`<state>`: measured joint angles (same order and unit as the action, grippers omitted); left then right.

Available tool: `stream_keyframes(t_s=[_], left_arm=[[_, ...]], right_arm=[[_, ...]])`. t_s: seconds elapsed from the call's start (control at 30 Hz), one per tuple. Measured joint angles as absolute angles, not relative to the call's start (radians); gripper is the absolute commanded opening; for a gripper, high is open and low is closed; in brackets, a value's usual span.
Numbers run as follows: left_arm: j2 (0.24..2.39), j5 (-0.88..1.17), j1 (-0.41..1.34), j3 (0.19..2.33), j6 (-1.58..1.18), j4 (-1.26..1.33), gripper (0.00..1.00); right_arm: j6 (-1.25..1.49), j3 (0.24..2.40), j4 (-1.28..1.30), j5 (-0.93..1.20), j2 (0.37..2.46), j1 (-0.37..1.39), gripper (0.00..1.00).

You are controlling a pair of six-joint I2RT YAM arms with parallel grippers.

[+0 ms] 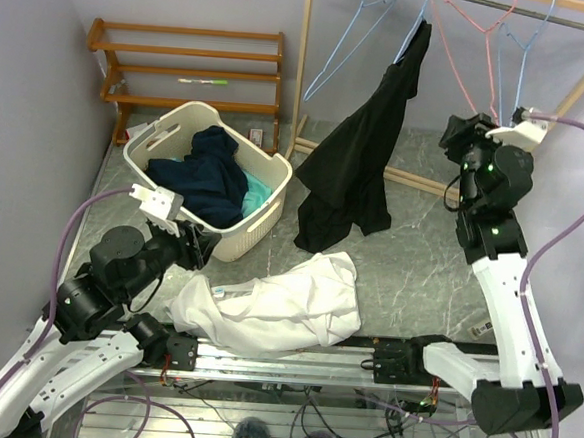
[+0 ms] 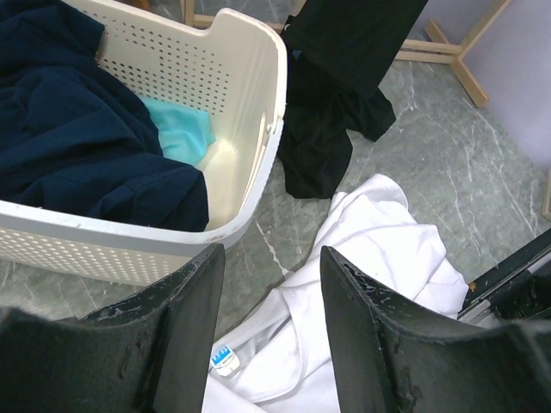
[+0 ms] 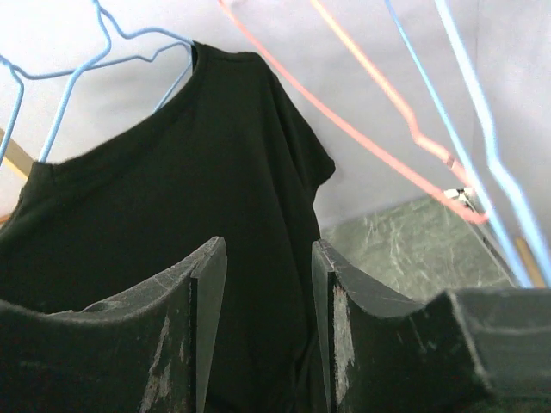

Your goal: Remove the t-shirt from the hanger

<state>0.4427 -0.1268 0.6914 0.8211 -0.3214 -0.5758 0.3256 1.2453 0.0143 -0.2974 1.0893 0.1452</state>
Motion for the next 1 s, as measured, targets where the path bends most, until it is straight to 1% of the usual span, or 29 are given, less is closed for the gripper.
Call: stream_keyframes(t_s=[0.2,0.33,0.4,0.5,0.57,0.63,0.7,0.77,0.87,0.9,0.93,1.0], left_arm=[[0.456,-0.126,0.691,0.821,-0.321,-0.575,0.61],[0.470,-0.100,0.691,0.821,-0.318,-0.573,0.68],[0.483,-0.065,0.691,0.817,-0.311,-0.565,0.71],[0.523,0.035,0.693,0.799,-0.299,-0.530,0.70],[0.594,0.138,0.694,0.791,-0.295,-0.503,0.67],[0.693,0.215,0.699,0.790,-0.300,-0.478,0.66],[0.816,0.265,0.709,0.790,-0.315,-0.464,0.67],[0.943,0.279,0.734,0.790,-0.331,-0.466,0.71],[1.071,0.252,0.812,0.791,-0.361,-0.490,0.85],[1.098,0.224,0.873,0.794,-0.379,-0.495,0.93],[1.103,0.218,0.889,0.796,-0.384,-0.494,0.97],[1.127,0.160,0.977,0.823,-0.402,-0.503,1.00]], right_arm=[[0.389,1.129,0.067,-0.274,0.947,0.145,0.43],[0.434,1.057,0.130,-0.212,0.839,0.145,0.43],[0.453,1.025,0.169,-0.164,0.774,0.145,0.43],[0.471,1.008,0.234,-0.073,0.685,0.145,0.43],[0.477,1.010,0.285,0.001,0.629,0.145,0.44],[0.483,1.014,0.329,0.079,0.587,0.145,0.47],[0.485,1.021,0.381,0.163,0.568,0.145,0.47],[0.478,1.031,0.438,0.237,0.566,0.145,0.47],[0.455,1.035,0.543,0.304,0.562,0.145,0.48],[0.446,1.035,0.569,0.309,0.558,0.145,0.48],[0.435,1.036,0.598,0.311,0.552,0.145,0.48],[0.413,1.037,0.646,0.310,0.537,0.145,0.48]])
